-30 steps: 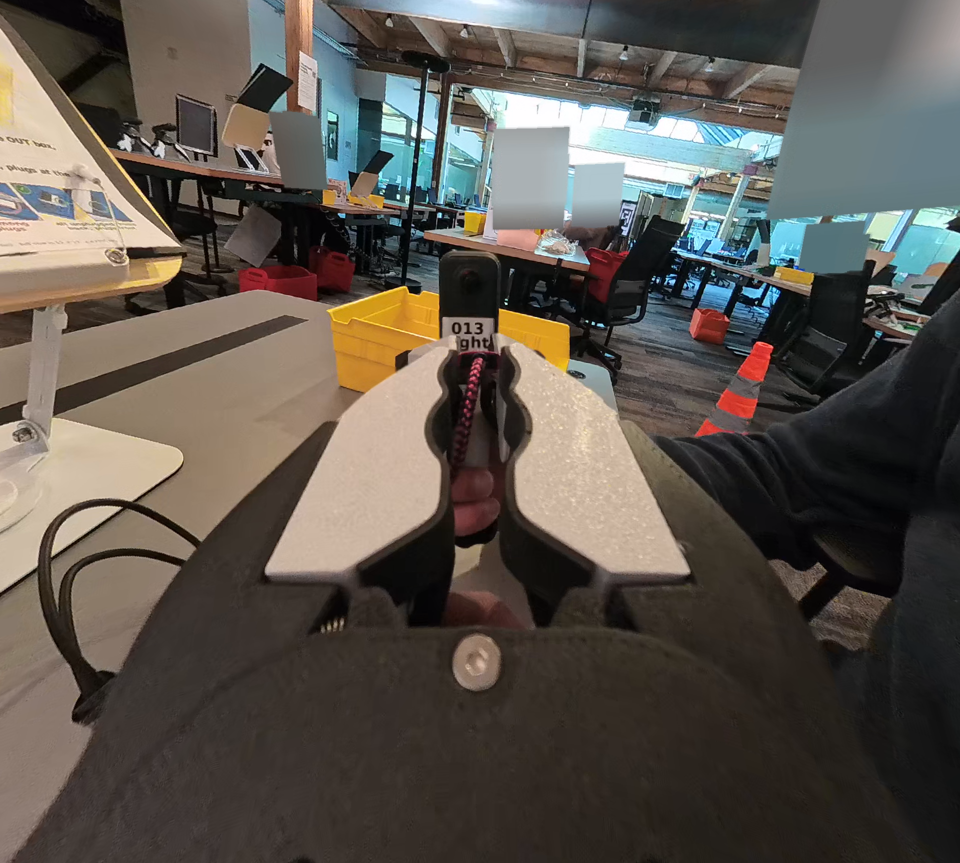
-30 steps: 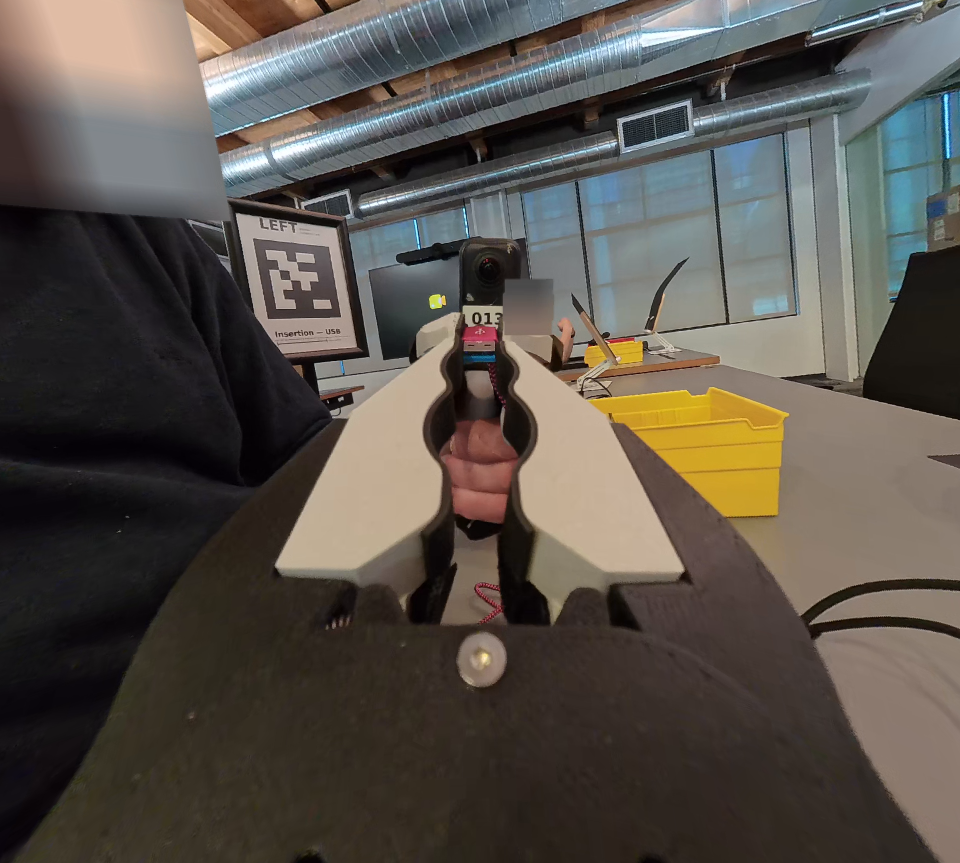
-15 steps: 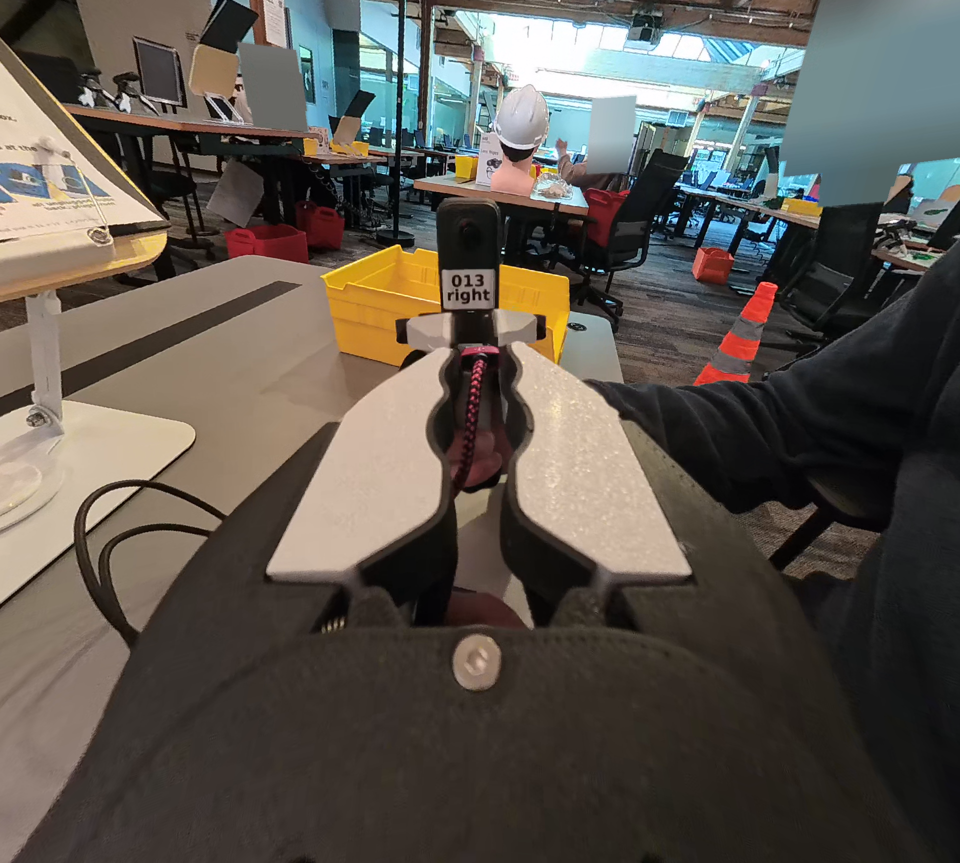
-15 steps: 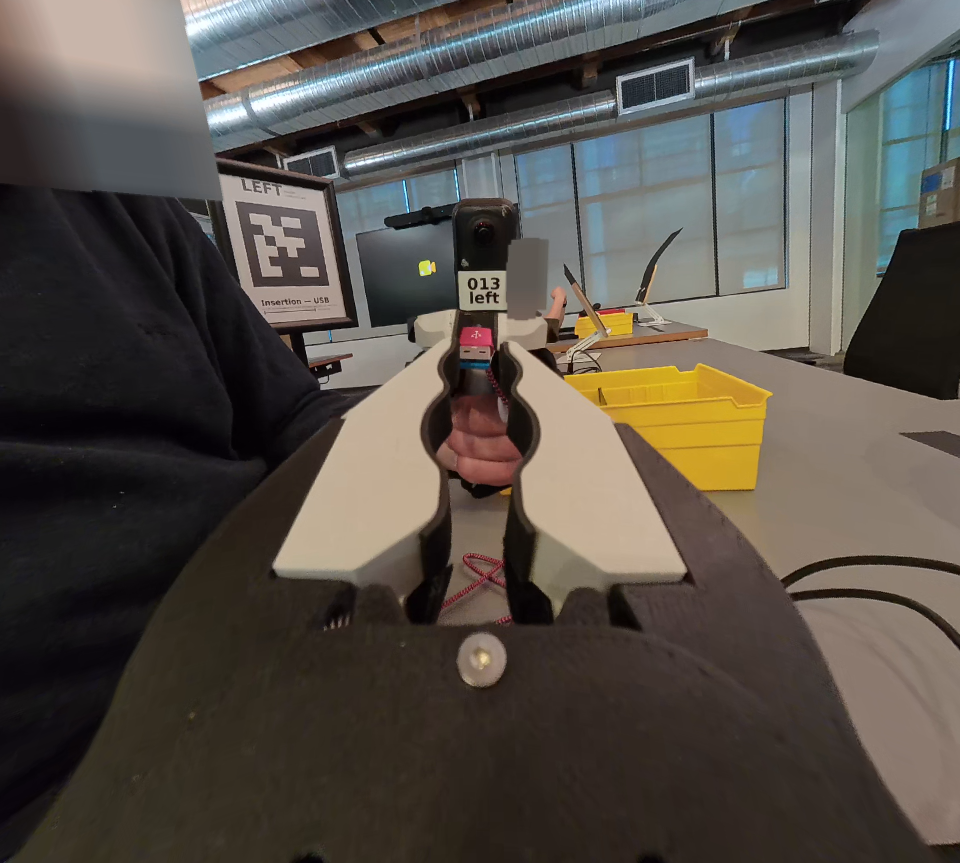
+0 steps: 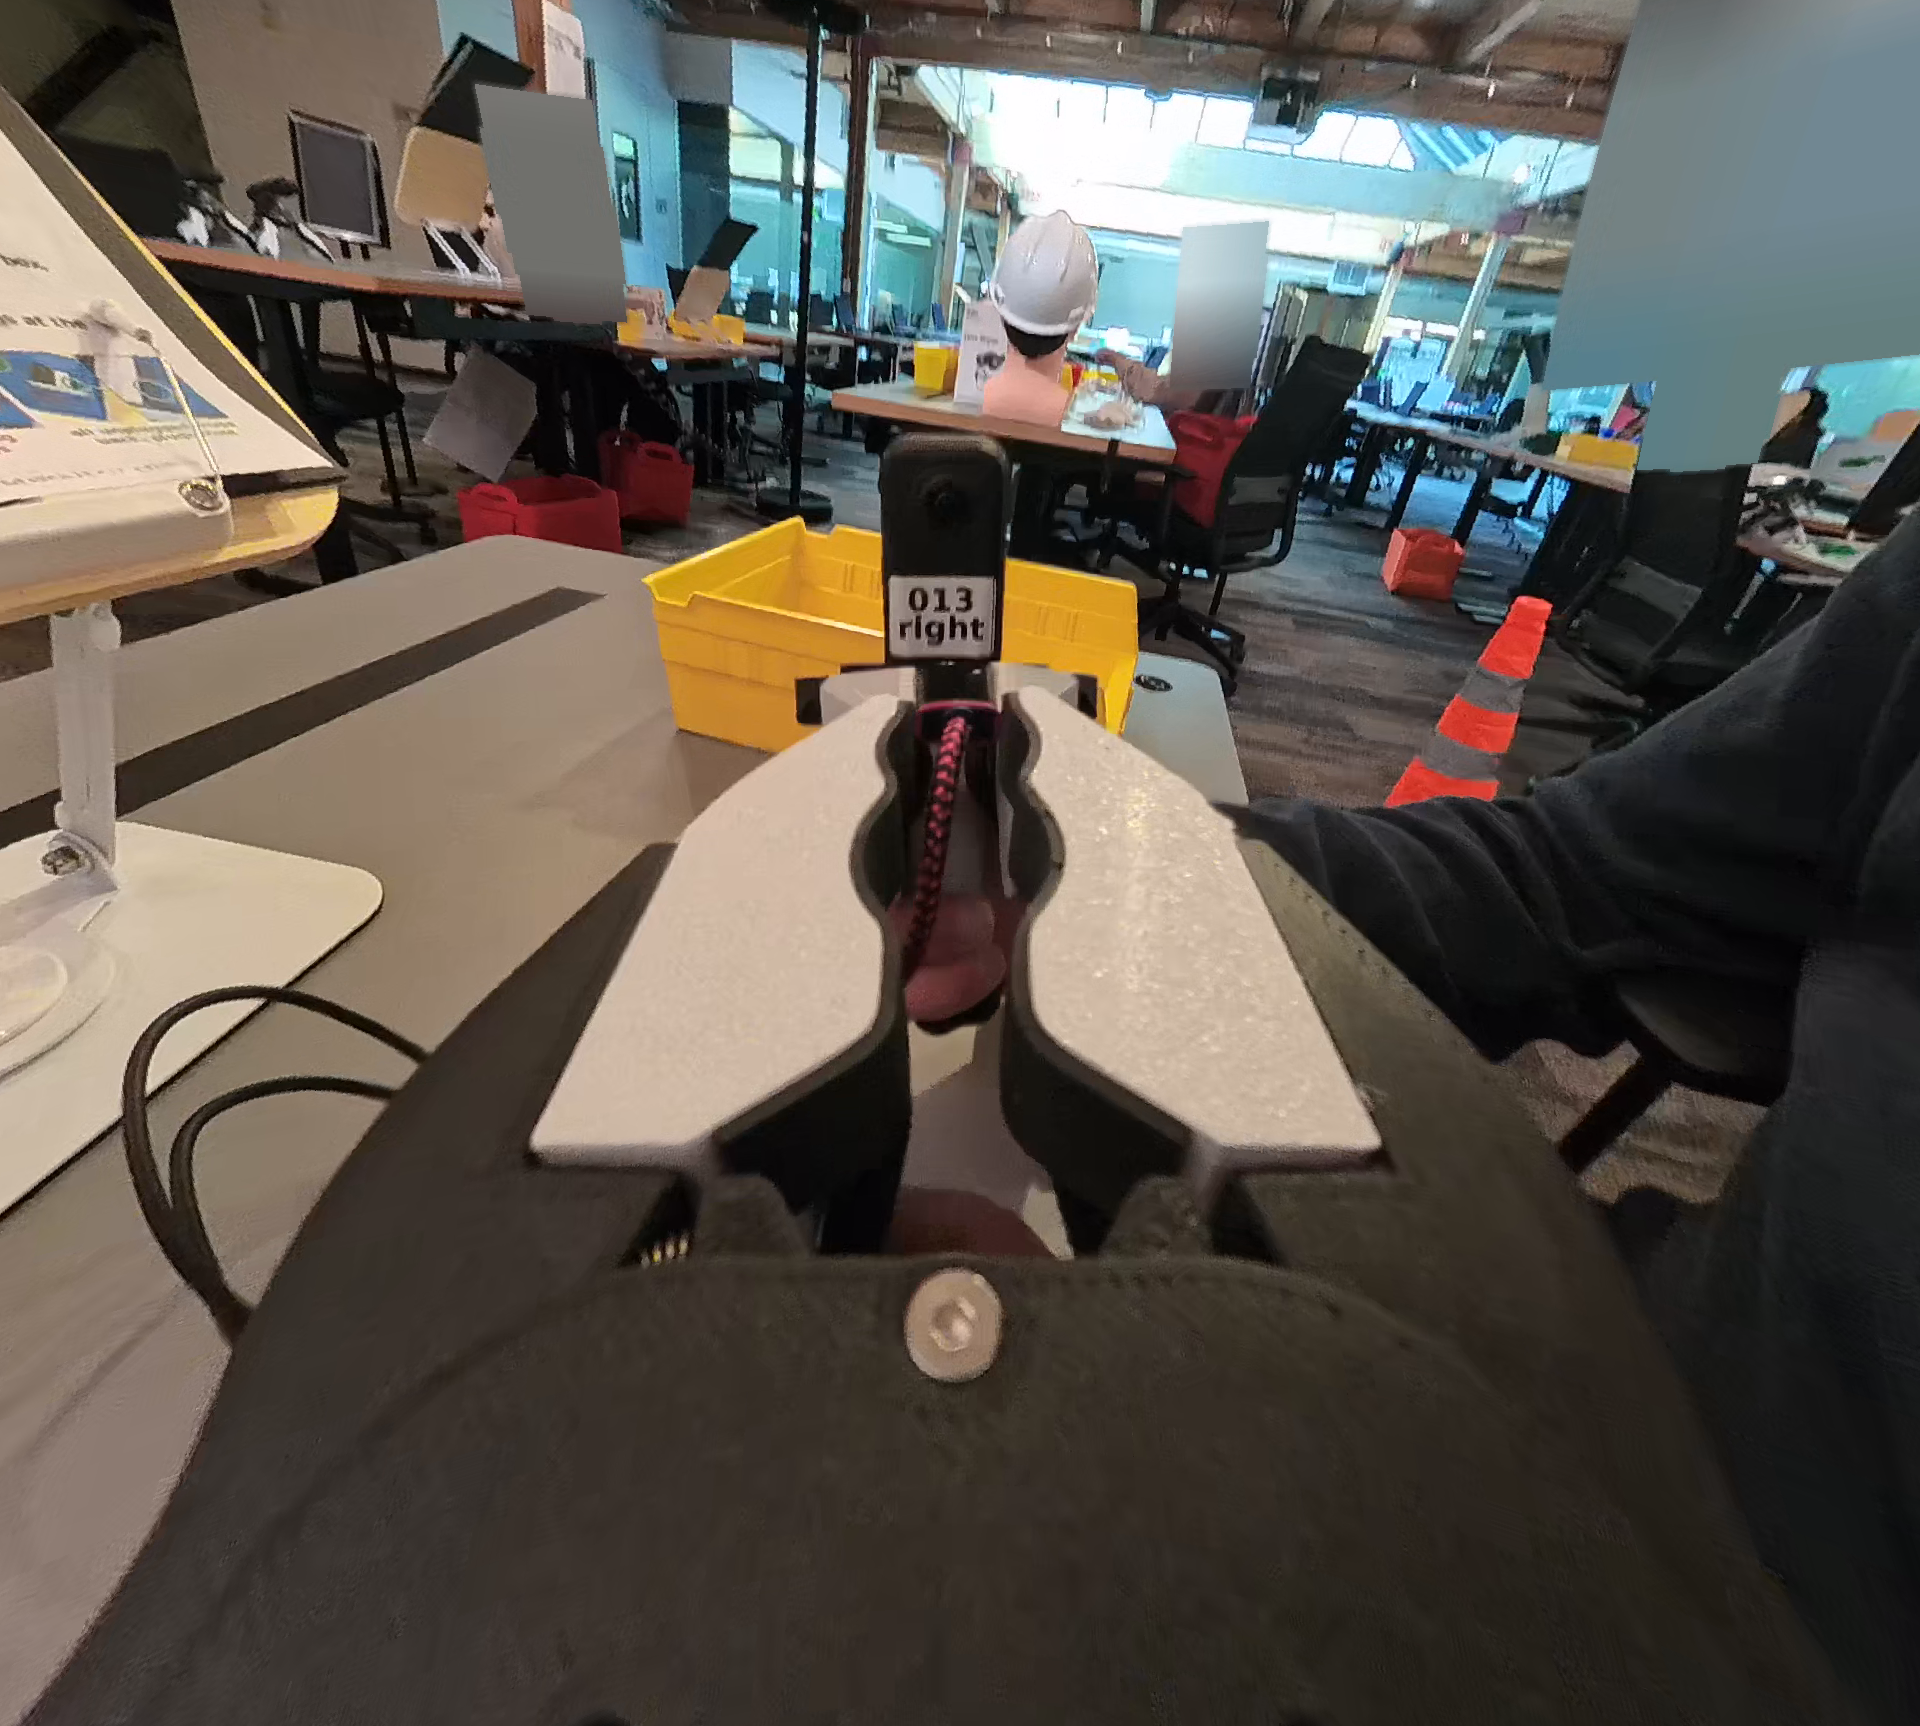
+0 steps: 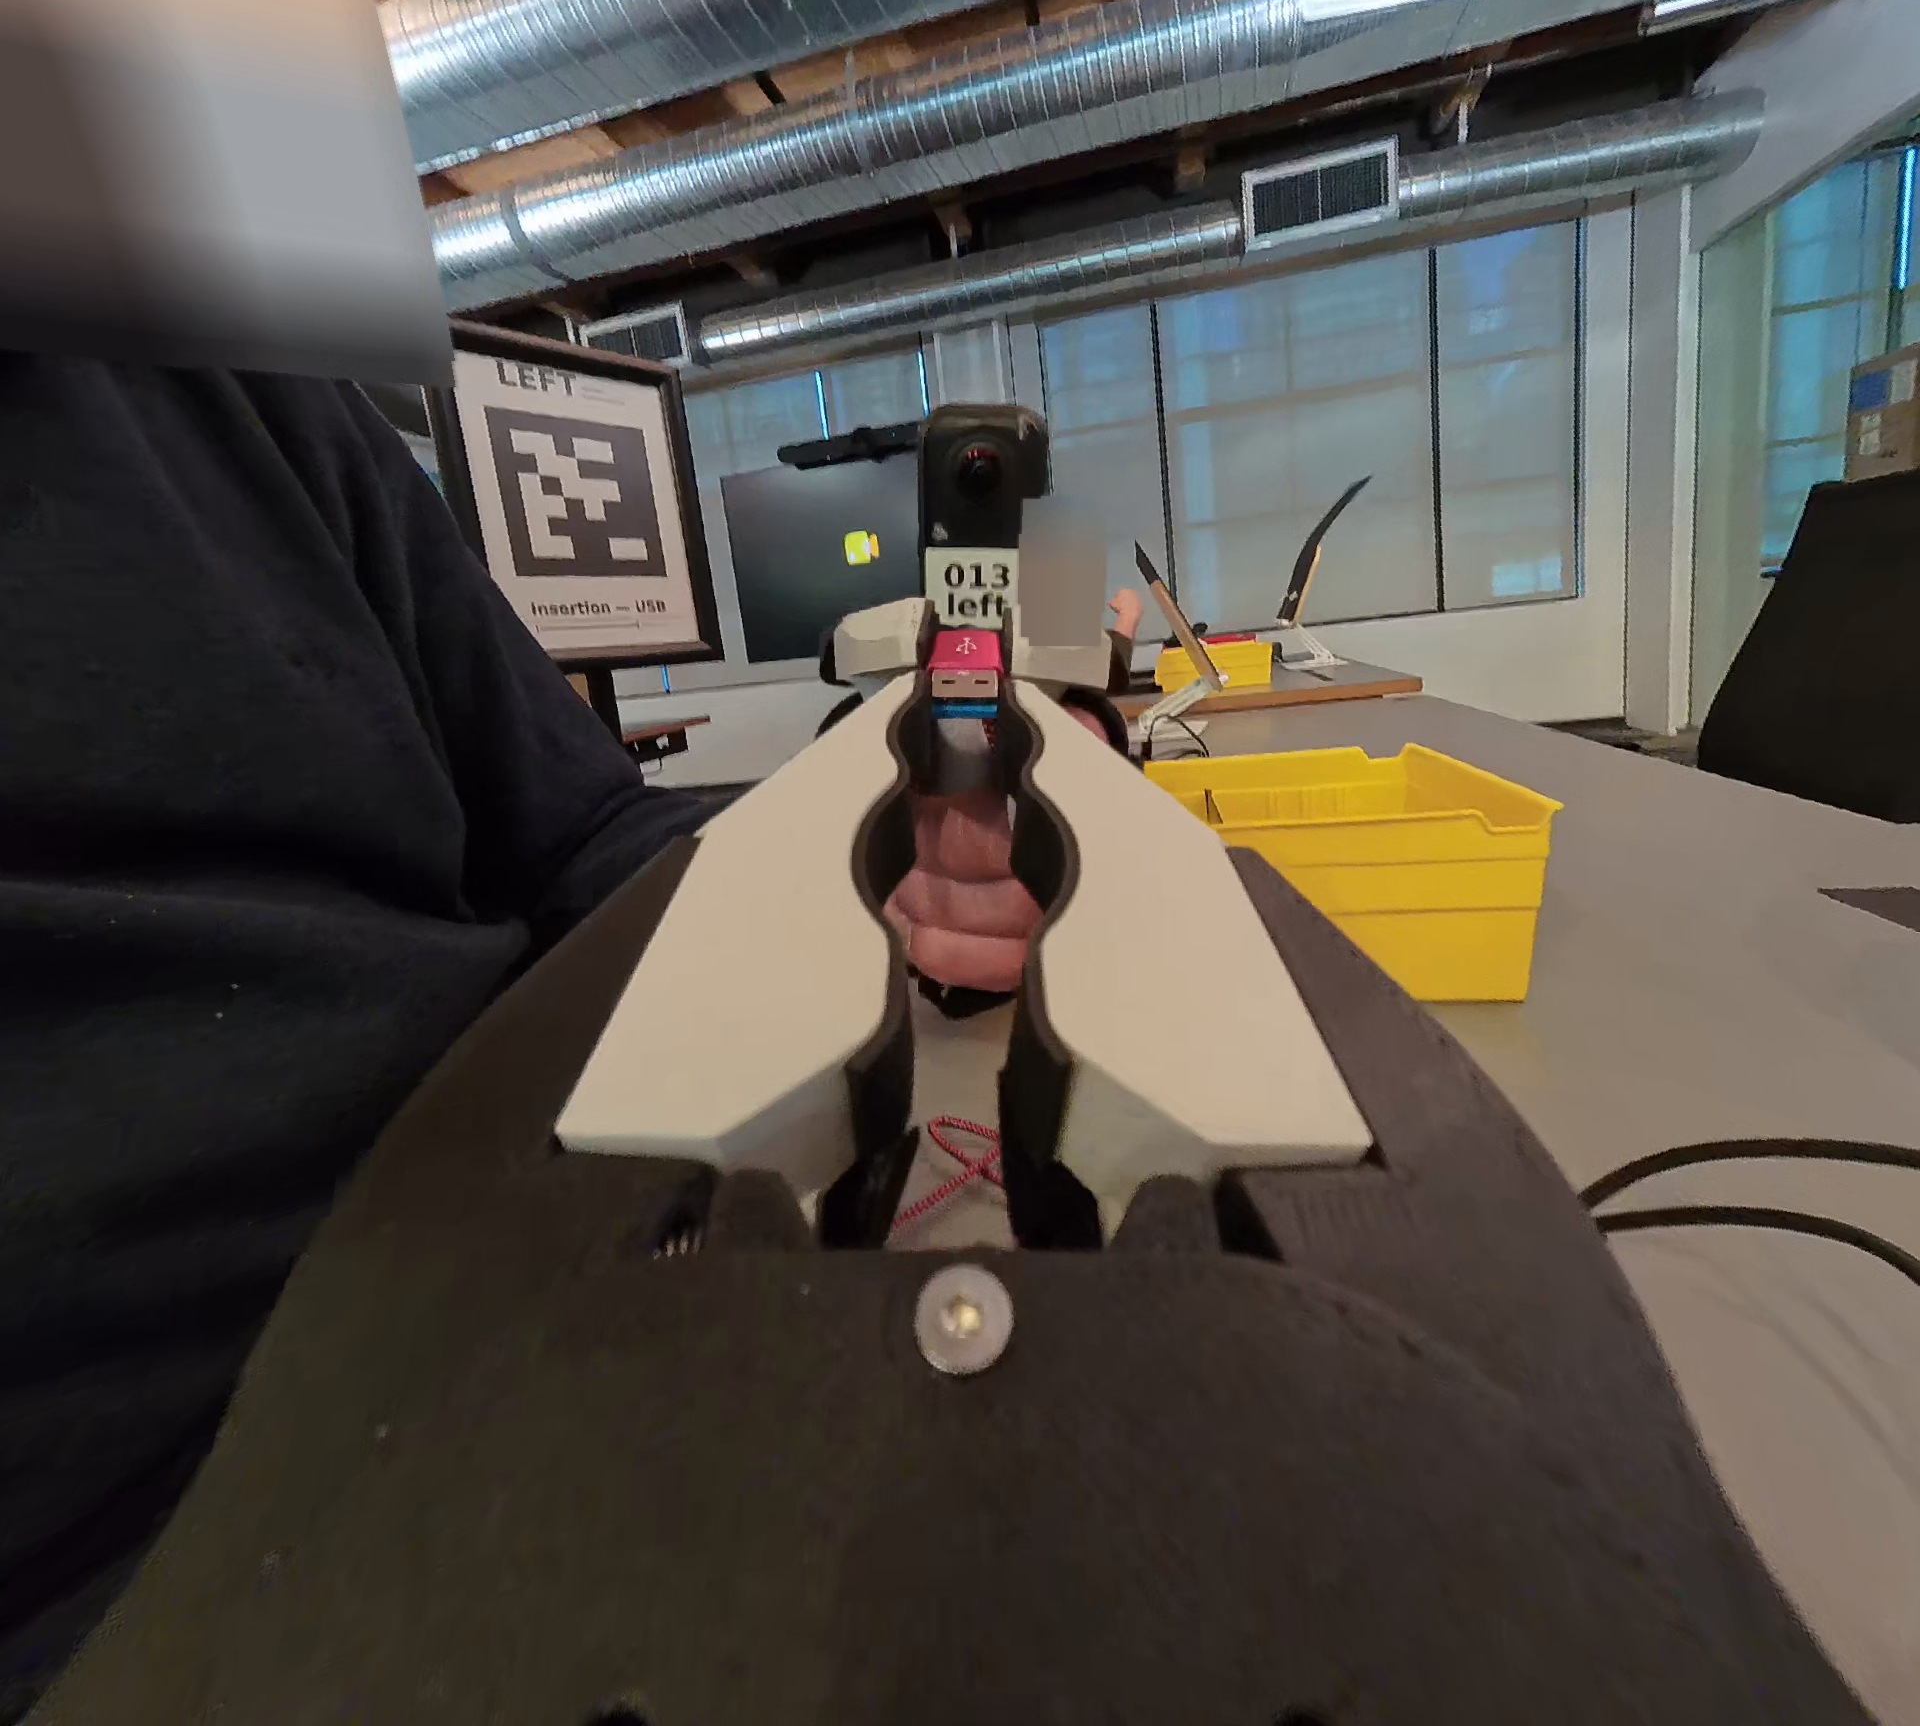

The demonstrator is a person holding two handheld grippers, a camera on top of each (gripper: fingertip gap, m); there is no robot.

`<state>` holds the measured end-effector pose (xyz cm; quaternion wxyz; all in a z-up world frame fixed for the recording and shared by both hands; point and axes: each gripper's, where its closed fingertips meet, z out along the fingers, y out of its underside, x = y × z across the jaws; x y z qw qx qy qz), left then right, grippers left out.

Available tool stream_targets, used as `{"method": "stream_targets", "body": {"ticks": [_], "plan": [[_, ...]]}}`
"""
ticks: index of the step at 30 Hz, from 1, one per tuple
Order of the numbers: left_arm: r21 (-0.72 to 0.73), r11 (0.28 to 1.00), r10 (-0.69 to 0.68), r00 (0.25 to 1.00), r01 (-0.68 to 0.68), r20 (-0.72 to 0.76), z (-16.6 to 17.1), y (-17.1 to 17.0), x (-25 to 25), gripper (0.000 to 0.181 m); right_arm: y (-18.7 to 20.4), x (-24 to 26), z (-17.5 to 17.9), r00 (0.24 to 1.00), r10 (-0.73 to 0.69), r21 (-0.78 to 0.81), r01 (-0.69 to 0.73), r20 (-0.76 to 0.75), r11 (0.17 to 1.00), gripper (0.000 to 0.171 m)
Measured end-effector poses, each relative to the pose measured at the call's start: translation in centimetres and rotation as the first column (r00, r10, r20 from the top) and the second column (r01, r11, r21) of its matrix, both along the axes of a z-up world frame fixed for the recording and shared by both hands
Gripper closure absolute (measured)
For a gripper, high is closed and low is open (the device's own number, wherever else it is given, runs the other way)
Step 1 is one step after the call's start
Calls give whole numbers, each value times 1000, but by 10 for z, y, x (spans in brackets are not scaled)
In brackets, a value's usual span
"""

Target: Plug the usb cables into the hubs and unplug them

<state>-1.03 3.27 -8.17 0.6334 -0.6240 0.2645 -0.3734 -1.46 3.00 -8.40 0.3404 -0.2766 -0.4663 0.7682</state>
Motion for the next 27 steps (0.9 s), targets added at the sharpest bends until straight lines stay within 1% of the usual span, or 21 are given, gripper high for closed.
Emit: {"method": "stream_targets", "body": {"ticks": [2, 9, 15, 21, 27], "plan": [[10, 1000, 7, 999, -8, 49, 5, 1, 2, 166, 1, 2, 4, 1000, 9, -34, -10, -27, 999, 162], [34, 999, 20, 998, -22, 64, 8, 2, 4, 165, 2, 4, 6, 999, 21, -77, -25, -50, 997, 161], [30, 999, 13, 998, -15, 62, 8, 0, 4, 166, 0, 4, 5, 998, 20, -62, -23, -53, 998, 162], [10, 1000, -4, 1000, 4, 23, 6, 0, 4, 166, -1, 4, 3, 999, 2, -18, -2, -39, 1000, 162], [12, 1000, -9, 1000, 9, 0, 5, -1, 3, 166, -1, 3, 2, 999, 7, -14, -7, -32, 1000, 161]]}}
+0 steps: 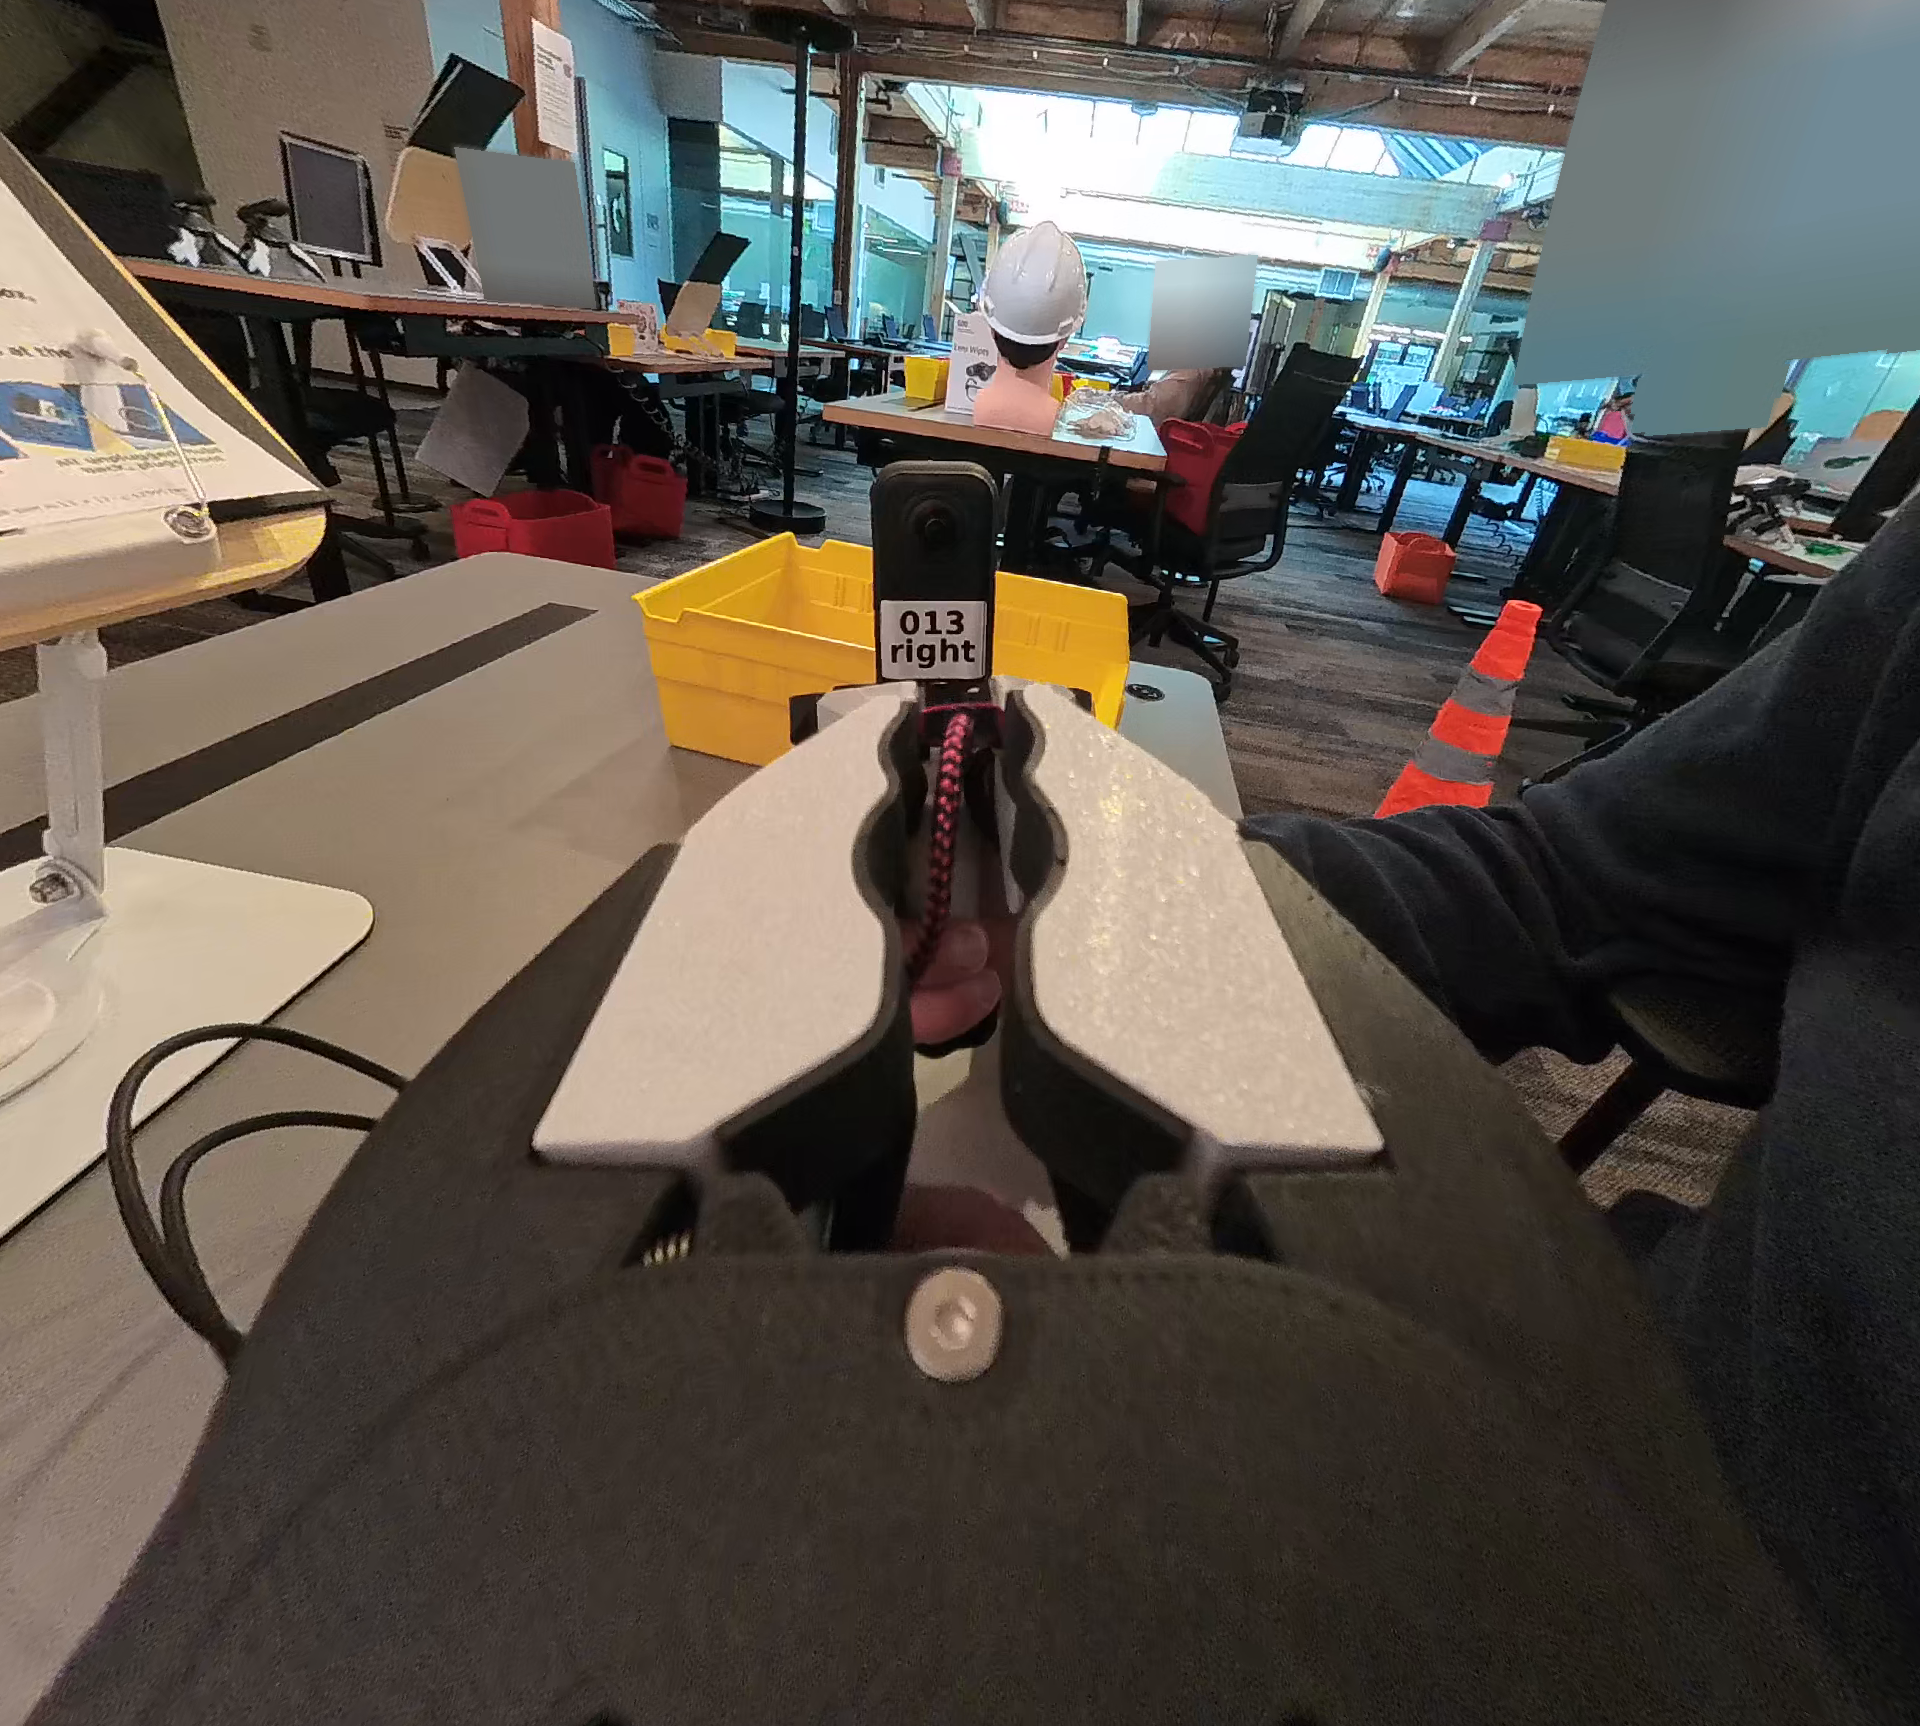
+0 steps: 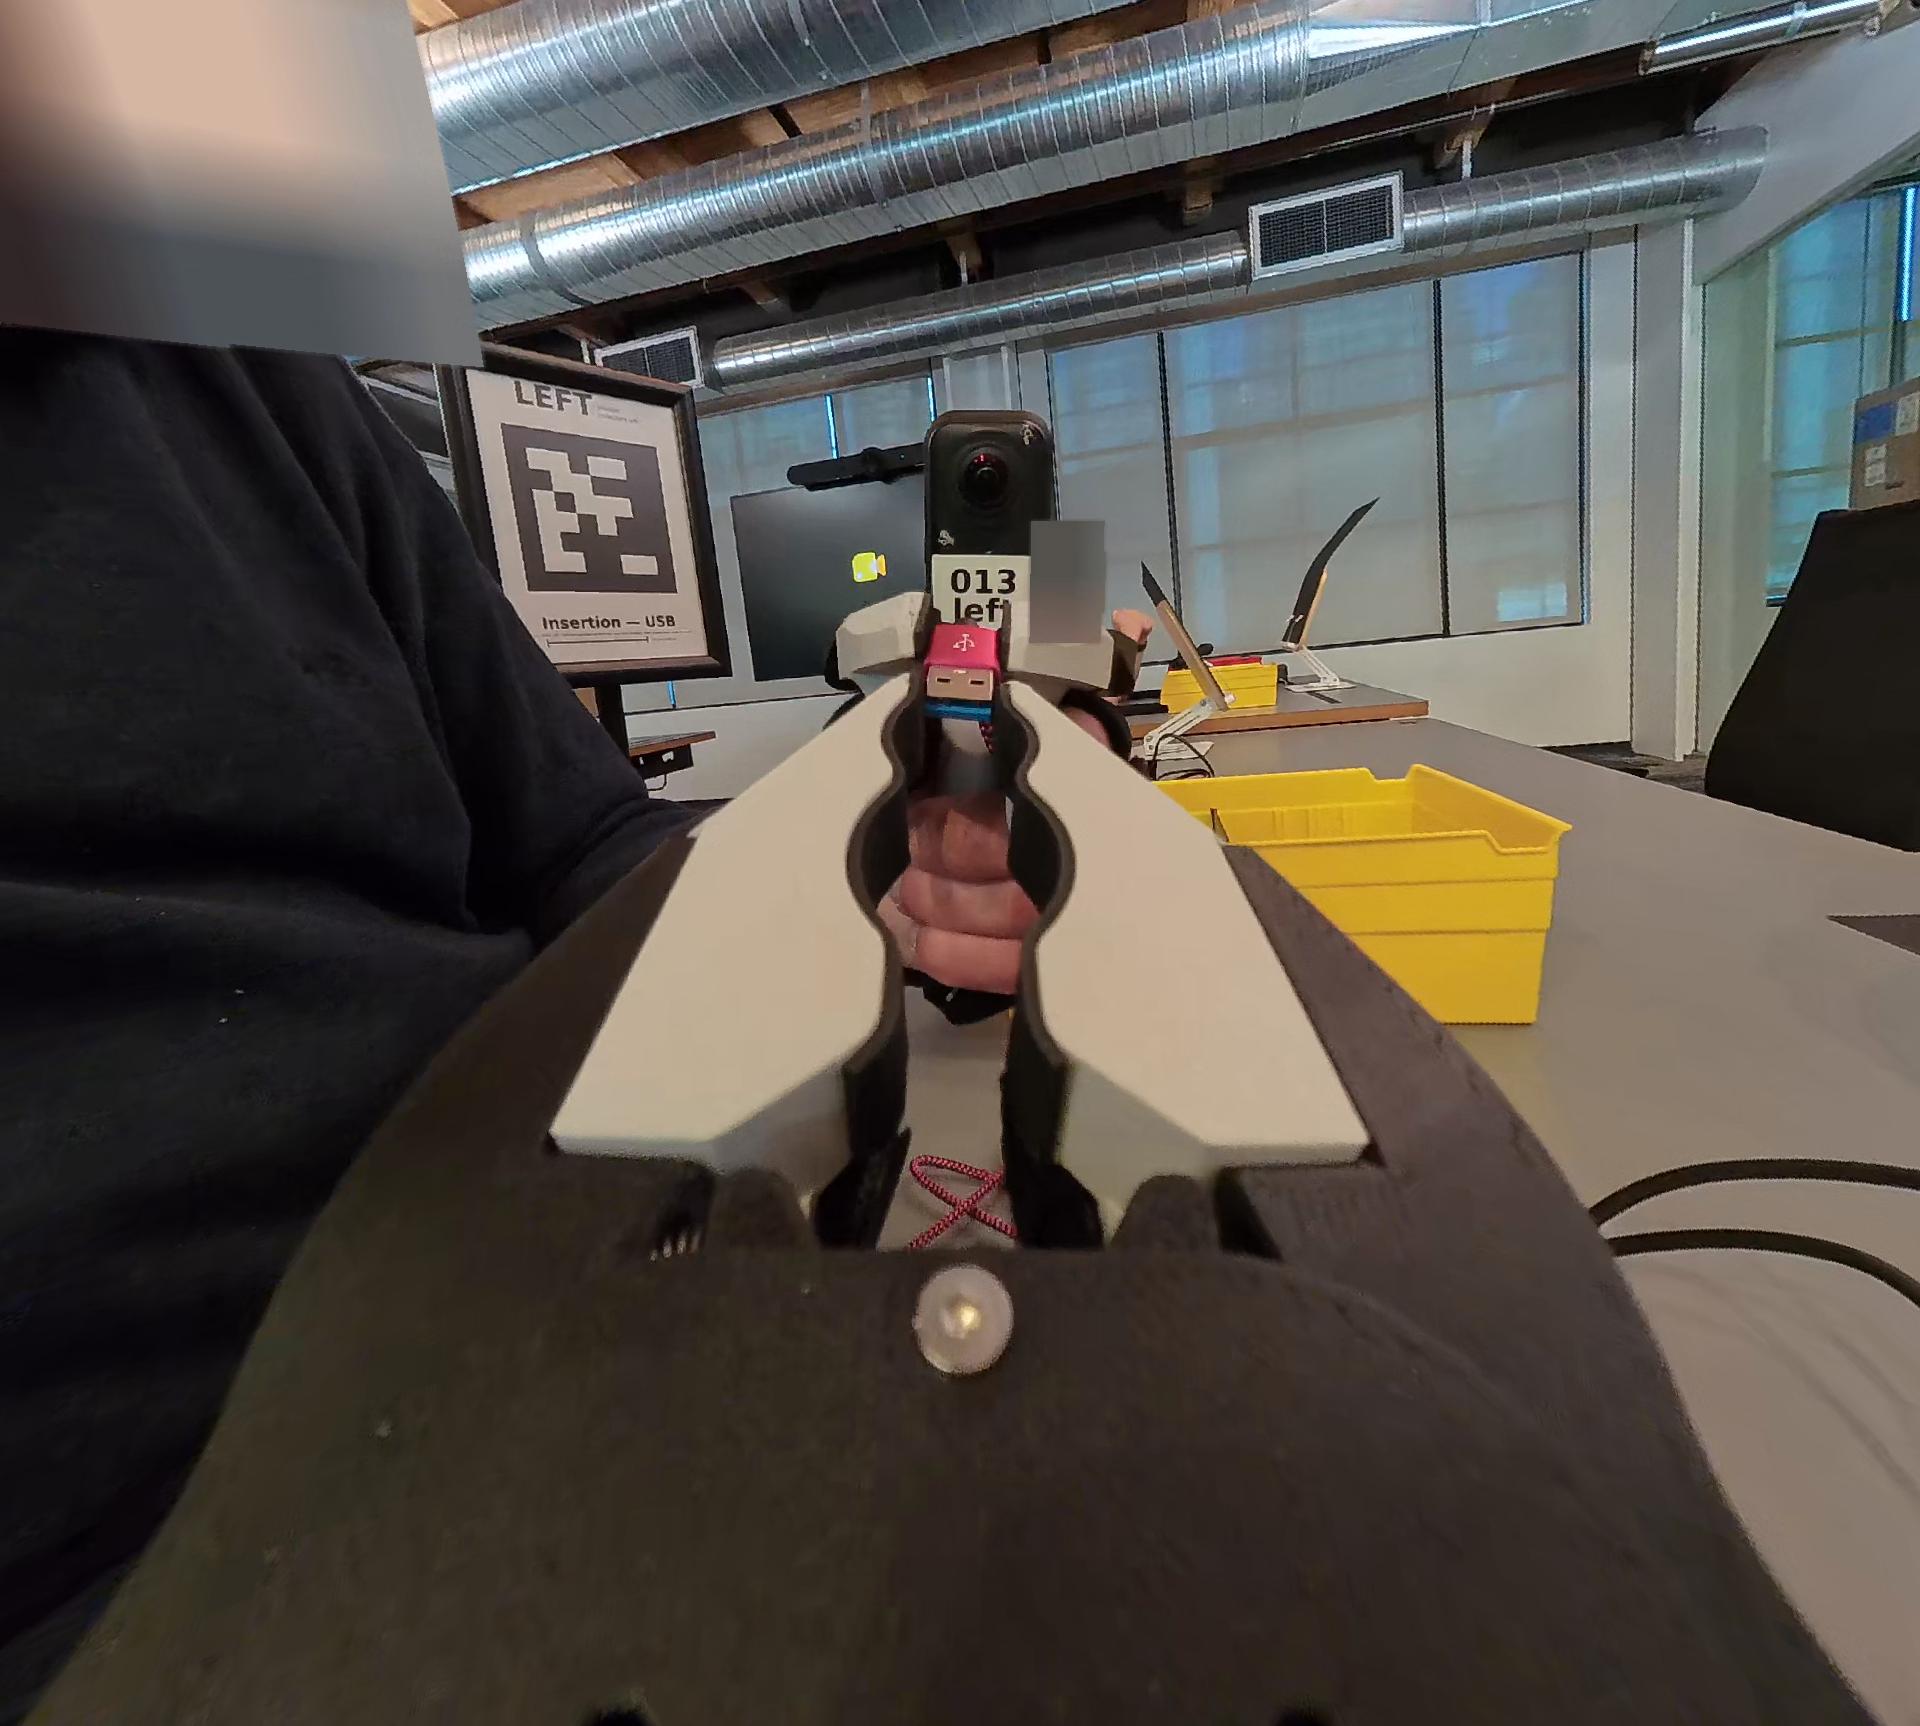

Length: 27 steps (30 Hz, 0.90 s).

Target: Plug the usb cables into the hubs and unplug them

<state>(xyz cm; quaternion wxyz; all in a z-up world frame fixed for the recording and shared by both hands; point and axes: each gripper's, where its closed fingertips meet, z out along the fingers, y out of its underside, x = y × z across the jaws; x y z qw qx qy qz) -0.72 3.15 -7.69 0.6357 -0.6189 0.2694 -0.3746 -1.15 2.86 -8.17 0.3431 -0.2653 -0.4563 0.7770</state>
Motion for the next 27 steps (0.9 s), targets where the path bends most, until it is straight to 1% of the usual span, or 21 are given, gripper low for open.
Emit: {"method": "stream_targets", "body": {"ticks": [5, 7, 9, 11, 13, 14, 15, 18, 21, 23, 25, 27], "plan": [[4, 1000, 6, 1000, -6, -12, -1, 0, -4, 167, 7, 4, 0, 1000, -15, 3, 15, 7, 1000, 156], [6, 1000, 10, 1000, -10, -15, -1, -1, -7, 167, 11, 6, -1, 999, -36, 17, 36, 22, 999, 151], [7, 1000, 16, 1000, -16, -17, -1, -1, -10, 167, 14, 5, -9, 994, -77, 69, 72, 77, 995, 146], [11, 1000, 21, 1000, -21, -23, -1, -2, -13, 167, 15, 2, -25, 976, -124, 156, 96, 179, 983, 130], [12, 1000, 26, 999, -25, -25, -1, -4, -16, 167, 16, 1, -50, 936, -169, 259, 88, 309, 962, 112], [12, 1000, 27, 999, -27, -24, -1, -4, -18, 167, 18, 1, -67, 903, -203, 317, 79, 380, 945, 100], [13, 999, 30, 999, -30, -24, -1, -5, -20, 167, 20, 2, -84, 865, -233, 370, 60, 444, 927, 93], [15, 999, 41, 999, -41, -20, -2, -4, -25, 167, 28, 7, -127, 766, -307, 481, -3, 565, 877, 80], [17, 999, 48, 999, -48, -14, -2, -4, -28, 167, 33, 9, -157, 695, -353, 543, -65, 627, 837, 74], [18, 999, 46, 999, -46, -14, -3, -4, -29, 167, 33, 10, -178, 646, -377, 584, -132, 664, 801, 67], [19, 999, 45, 999, -45, -15, -3, -5, -29, 167, 29, 13, -194, 609, -387, 606, -198, 692, 771, 64], [17, 999, 46, 999, -46, -15, -4, -4, -30, 167, 29, 11, -199, 595, -409, 630, -221, 692, 744, 62]]}}
